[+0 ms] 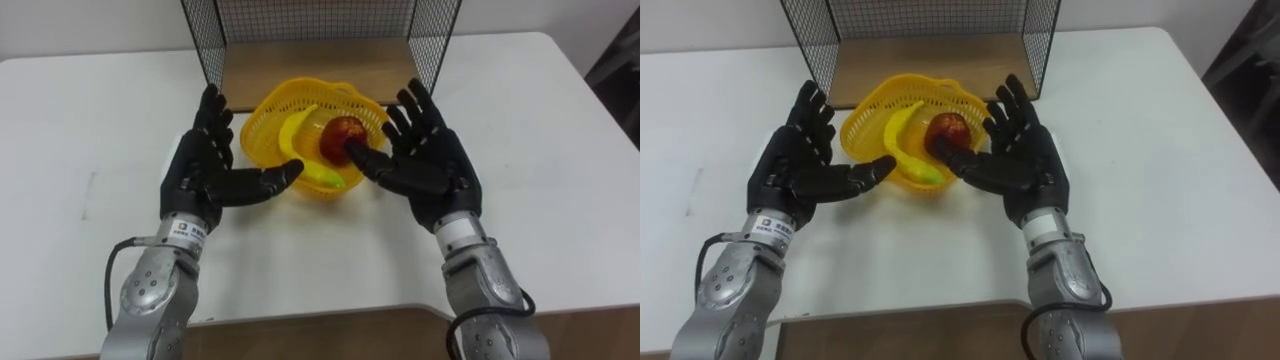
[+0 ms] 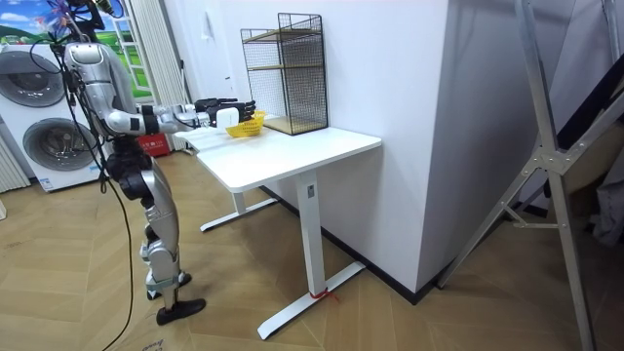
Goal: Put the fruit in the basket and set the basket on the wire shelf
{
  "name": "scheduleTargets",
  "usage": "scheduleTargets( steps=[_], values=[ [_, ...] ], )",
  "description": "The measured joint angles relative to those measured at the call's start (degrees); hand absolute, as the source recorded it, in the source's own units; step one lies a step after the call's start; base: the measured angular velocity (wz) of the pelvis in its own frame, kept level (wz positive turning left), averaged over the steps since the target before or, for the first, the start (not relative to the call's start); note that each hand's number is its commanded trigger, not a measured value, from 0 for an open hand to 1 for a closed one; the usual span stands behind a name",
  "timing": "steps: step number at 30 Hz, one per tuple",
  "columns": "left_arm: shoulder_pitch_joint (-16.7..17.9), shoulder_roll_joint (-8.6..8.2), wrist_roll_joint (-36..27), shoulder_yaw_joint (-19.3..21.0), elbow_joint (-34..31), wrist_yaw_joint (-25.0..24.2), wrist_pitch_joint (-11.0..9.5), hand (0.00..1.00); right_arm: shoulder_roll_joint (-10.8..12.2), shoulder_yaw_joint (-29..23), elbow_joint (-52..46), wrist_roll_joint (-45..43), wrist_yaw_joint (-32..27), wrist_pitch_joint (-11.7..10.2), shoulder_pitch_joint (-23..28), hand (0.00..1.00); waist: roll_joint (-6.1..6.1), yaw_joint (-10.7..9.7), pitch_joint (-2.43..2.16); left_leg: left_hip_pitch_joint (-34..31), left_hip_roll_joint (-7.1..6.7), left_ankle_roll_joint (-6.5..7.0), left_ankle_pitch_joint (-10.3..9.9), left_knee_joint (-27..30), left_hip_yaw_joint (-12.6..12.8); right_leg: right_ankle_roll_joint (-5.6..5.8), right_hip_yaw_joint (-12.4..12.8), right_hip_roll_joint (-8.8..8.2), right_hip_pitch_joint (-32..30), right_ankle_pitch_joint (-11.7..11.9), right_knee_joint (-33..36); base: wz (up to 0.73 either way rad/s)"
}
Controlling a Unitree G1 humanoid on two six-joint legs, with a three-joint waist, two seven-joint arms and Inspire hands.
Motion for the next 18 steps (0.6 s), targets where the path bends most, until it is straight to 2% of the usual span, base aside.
scheduleTargets(
  steps=[18],
  values=[
    [0.0,0.03,0.0,0.1,1.1,0.0,0.2,0.00,0.0,0.2,0.5,0.1,0.0,0.0,0.0,0.00,0.03,-0.1,-0.01,0.3,0.04,0.00,0.0,-0.1,0.3,0.00,0.8,-0.01,0.1,0.0,0.0,0.00]
  ],
)
